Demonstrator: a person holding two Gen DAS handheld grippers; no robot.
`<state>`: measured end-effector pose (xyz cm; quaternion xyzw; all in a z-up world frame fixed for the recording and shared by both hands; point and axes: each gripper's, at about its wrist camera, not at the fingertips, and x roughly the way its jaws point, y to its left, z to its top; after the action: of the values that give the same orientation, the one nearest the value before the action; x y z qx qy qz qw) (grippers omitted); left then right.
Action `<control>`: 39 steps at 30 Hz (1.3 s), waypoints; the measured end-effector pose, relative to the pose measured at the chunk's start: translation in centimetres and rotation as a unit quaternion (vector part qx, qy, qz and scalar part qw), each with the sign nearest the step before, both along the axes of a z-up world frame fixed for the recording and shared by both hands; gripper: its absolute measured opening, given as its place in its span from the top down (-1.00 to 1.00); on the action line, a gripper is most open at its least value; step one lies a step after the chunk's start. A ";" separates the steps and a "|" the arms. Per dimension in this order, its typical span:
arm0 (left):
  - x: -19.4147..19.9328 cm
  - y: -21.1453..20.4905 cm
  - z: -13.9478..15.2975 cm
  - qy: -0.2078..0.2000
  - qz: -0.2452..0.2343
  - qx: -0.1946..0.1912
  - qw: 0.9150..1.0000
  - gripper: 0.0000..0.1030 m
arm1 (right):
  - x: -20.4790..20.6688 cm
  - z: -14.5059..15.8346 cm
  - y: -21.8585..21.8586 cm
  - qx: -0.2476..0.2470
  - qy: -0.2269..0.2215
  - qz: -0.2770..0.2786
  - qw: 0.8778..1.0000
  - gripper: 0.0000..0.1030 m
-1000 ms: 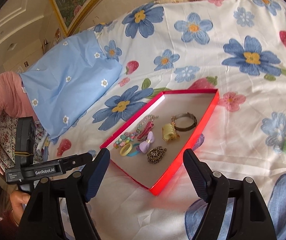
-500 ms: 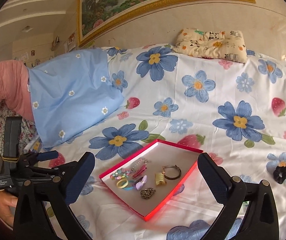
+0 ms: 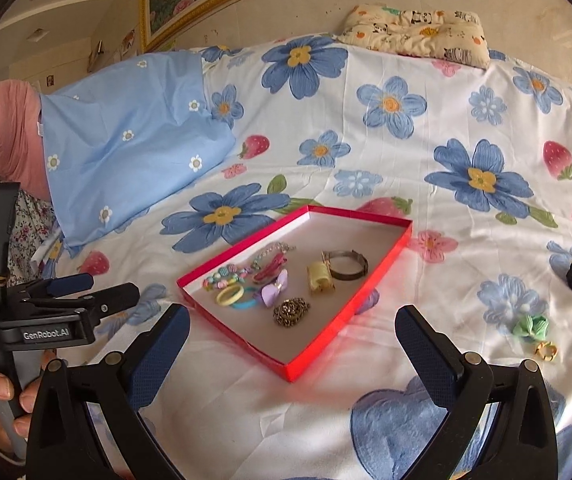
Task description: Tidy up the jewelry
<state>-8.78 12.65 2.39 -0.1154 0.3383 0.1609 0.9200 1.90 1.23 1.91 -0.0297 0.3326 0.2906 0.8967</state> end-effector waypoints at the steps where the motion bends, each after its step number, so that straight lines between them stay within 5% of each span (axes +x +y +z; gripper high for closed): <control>1: -0.1 -0.2 0.0 0.000 -0.002 0.006 1.000 -0.99 | 0.0 -0.1 0.0 0.000 0.003 -0.001 1.000 -1.00; 19: -0.8 -1.9 -0.4 0.002 -0.006 0.065 0.998 -0.99 | 0.4 -1.1 -0.3 -0.010 0.021 -0.010 1.000 -1.00; 39: -0.7 -1.9 -0.5 0.006 -0.012 0.075 0.997 -0.99 | 0.5 -1.3 -0.4 -0.011 0.024 -0.011 1.000 -1.00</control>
<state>-9.47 10.78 1.93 -0.0408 0.3317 0.1753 0.9260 2.40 0.86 0.57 -0.0292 0.3580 0.2779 0.8909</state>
